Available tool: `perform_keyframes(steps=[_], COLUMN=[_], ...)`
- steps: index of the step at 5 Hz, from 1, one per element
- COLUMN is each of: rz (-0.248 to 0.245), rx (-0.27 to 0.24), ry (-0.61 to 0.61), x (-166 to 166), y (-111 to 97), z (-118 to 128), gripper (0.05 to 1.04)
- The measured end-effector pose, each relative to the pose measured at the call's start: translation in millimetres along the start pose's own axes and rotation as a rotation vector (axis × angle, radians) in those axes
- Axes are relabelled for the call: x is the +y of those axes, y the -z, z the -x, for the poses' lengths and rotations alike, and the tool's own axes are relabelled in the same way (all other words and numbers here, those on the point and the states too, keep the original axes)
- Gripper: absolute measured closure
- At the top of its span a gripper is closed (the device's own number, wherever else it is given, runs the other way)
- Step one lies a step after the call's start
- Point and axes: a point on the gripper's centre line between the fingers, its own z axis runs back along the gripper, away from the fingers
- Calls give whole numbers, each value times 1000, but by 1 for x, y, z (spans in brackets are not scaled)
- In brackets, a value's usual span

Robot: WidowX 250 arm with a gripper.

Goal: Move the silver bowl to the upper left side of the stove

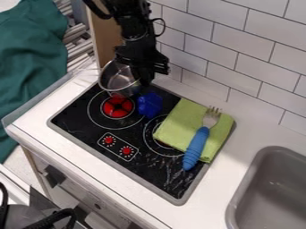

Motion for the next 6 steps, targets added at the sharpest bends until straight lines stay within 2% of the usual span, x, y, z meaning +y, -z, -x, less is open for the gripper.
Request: perform_keyframes(steps=[6], rz=[32], rx=[25], ry=[-38], x=[7], y=[16], z=[1], gripper=[1022])
